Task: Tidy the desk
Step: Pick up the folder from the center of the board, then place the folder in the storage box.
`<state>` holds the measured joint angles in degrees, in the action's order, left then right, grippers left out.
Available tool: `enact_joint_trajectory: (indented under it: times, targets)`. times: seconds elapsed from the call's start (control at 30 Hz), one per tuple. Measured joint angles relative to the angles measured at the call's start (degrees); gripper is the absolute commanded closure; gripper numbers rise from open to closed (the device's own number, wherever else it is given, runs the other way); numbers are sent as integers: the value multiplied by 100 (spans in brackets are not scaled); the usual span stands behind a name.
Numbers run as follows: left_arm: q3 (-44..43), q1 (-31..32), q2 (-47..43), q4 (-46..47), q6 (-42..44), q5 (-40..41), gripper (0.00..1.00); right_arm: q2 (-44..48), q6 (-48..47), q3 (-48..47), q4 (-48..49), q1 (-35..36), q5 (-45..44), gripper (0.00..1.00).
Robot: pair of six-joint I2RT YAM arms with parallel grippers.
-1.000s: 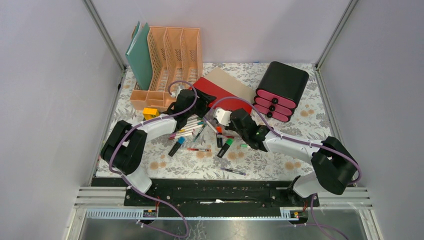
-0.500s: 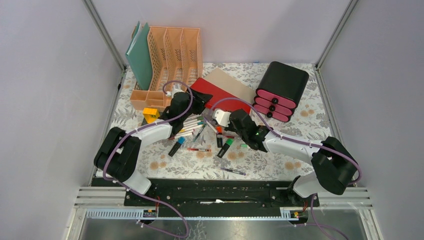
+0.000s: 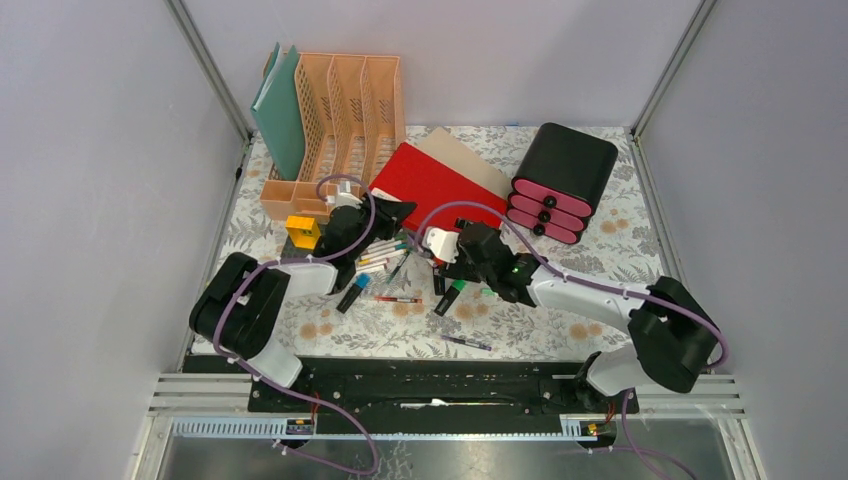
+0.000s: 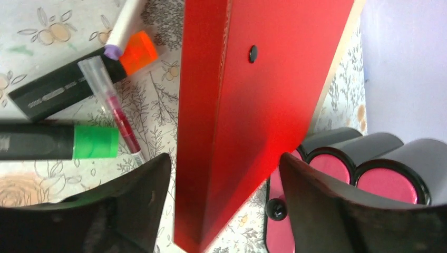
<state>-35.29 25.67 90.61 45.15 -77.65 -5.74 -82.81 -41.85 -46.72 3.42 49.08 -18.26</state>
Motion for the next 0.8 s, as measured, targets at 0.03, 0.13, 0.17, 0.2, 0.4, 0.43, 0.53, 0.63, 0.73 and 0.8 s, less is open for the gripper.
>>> enact_joint_trajectory:
  times: [0.03,0.13,0.17,0.2,0.4,0.43,0.53,0.63,0.73,0.8]
  targets:
    - [57,-31,0,188,66,-94,100,61,33,-11,-107,2,83,2]
    - [127,-125,0,717,341,-424,100,280,149,-175,-575,2,295,0]
    - [127,-151,0,960,455,-551,100,369,181,-280,-758,2,385,0]
    - [129,-170,-7,1113,531,-632,100,501,229,-422,-997,-2,566,0]
    - [203,-391,-341,1427,1147,-1128,100,1478,404,-1012,-2094,-201,1921,0]
    - [210,-398,-509,1342,1318,-1209,100,1676,426,-1071,-2280,-299,2253,0]
    - [210,-398,-1132,833,1982,-1342,100,2267,496,-1150,-2761,-739,3333,0]
    - [210,-398,-1790,299,2717,-1362,100,2750,546,-1145,-3073,-1635,4437,0]
    - [208,-396,-2363,-184,3558,-1307,100,3042,555,-1012,-3147,-2079,5010,0]
    - [179,-396,-2636,-498,4046,-1220,100,3086,553,-879,-3145,-2120,5178,0]
